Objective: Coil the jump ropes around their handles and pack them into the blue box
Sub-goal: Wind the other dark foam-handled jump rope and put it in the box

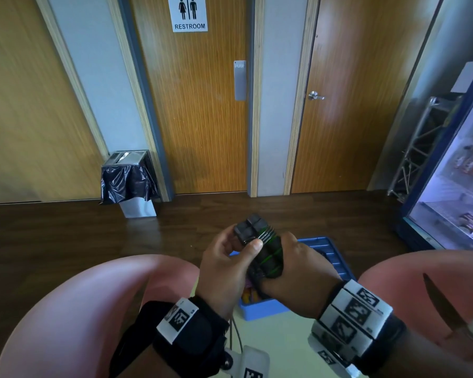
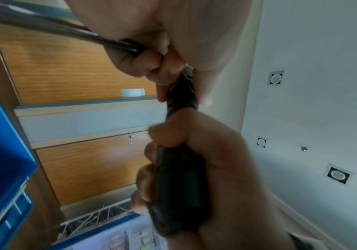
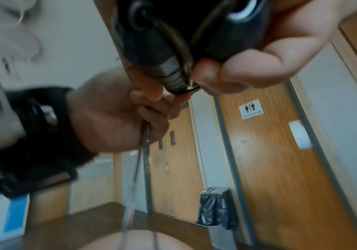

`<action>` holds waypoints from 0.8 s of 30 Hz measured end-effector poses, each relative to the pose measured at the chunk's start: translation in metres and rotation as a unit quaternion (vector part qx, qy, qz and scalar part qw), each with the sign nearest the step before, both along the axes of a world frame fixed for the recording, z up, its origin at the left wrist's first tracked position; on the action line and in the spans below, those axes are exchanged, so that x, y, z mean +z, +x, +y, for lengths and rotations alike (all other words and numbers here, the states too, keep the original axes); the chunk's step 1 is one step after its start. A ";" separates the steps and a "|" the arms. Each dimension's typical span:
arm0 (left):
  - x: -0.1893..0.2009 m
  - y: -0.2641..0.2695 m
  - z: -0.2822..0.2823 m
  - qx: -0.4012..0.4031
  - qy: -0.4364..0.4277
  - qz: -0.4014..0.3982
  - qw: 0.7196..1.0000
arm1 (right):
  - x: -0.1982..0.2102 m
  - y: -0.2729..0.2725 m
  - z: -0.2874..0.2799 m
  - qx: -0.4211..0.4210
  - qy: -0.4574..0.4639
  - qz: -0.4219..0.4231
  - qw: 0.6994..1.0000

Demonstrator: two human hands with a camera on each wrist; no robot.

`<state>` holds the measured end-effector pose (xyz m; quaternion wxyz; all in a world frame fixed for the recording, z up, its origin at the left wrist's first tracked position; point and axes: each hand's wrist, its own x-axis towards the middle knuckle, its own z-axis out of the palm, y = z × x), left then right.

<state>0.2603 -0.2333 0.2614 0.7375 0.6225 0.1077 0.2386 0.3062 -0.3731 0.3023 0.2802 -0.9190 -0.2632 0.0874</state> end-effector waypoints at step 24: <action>0.024 0.053 -0.081 0.108 0.125 0.016 0.986 | 0.015 0.062 -0.082 0.162 0.211 0.254 0.930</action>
